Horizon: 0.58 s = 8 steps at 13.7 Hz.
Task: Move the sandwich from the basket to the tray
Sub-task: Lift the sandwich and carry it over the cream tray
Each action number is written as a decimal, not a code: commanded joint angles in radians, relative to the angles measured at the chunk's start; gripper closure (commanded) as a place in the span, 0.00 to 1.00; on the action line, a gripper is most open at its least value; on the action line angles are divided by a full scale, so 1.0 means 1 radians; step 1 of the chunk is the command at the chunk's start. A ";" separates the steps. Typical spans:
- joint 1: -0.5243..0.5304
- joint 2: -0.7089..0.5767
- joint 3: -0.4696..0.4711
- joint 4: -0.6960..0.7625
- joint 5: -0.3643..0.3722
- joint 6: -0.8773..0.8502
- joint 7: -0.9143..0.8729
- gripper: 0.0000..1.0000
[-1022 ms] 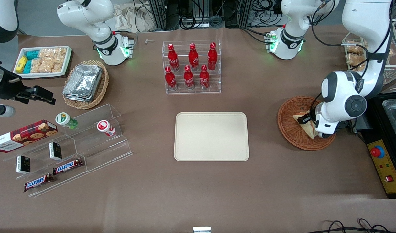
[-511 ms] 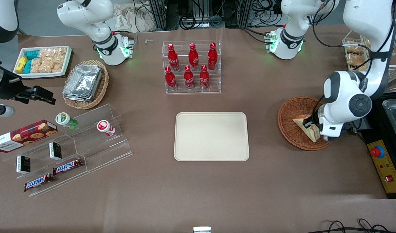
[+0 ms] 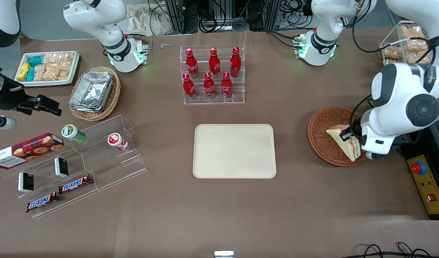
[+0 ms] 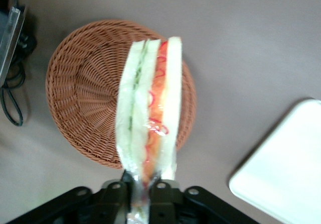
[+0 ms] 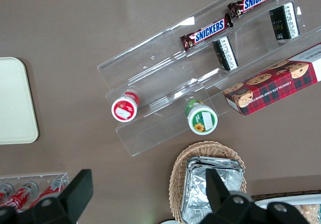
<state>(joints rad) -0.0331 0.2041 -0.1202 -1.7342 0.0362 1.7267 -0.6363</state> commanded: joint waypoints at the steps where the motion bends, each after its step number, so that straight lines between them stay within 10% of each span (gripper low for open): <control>1: -0.007 0.014 -0.044 0.064 -0.016 -0.044 0.049 1.00; 8: -0.007 0.178 -0.209 0.186 -0.021 -0.036 0.046 1.00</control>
<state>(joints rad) -0.0447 0.3038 -0.2950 -1.6381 0.0281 1.7095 -0.6094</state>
